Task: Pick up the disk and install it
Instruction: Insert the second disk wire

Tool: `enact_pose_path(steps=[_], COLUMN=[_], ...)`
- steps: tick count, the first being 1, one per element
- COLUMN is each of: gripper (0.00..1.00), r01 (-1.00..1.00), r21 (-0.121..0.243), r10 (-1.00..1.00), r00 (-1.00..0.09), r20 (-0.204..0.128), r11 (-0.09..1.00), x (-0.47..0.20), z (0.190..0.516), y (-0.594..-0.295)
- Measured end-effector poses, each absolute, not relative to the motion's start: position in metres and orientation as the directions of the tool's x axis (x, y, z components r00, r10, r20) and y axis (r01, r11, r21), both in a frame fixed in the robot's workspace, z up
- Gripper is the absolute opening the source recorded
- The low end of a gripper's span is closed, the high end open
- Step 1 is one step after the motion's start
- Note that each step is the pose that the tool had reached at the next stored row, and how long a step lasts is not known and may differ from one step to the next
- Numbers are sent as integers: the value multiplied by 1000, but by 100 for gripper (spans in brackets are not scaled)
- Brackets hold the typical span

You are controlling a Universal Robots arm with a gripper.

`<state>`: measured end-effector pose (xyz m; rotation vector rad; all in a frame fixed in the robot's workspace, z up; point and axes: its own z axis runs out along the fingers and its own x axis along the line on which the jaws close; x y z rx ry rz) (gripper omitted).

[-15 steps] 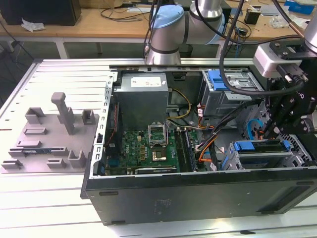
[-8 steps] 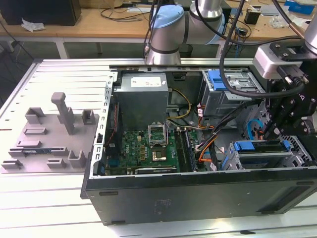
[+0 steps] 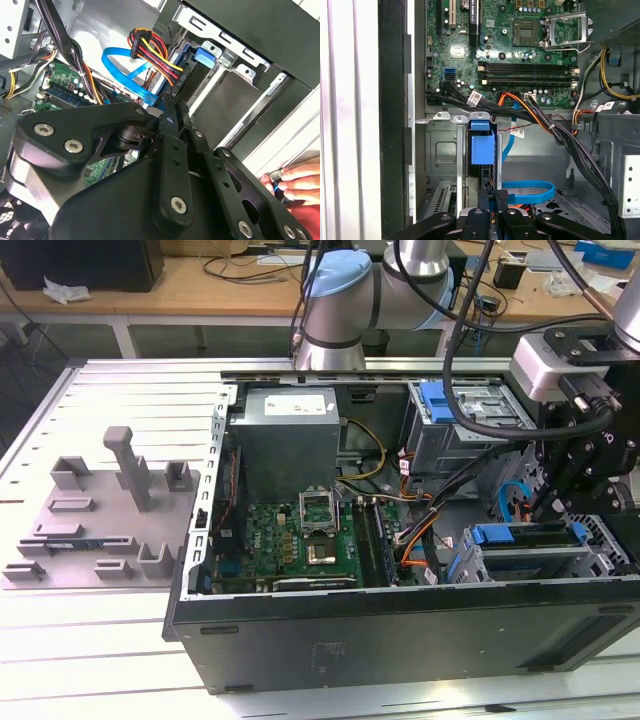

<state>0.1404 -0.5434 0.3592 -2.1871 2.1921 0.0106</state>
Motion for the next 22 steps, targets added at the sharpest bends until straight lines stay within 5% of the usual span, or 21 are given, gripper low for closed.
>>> enact_pose_path(steps=[22], gripper=[16], r01=[-1000], r21=[-27], r10=[-999], r00=[-1], r20=[-49], r11=[2], x=[140], z=[356], y=[-543])
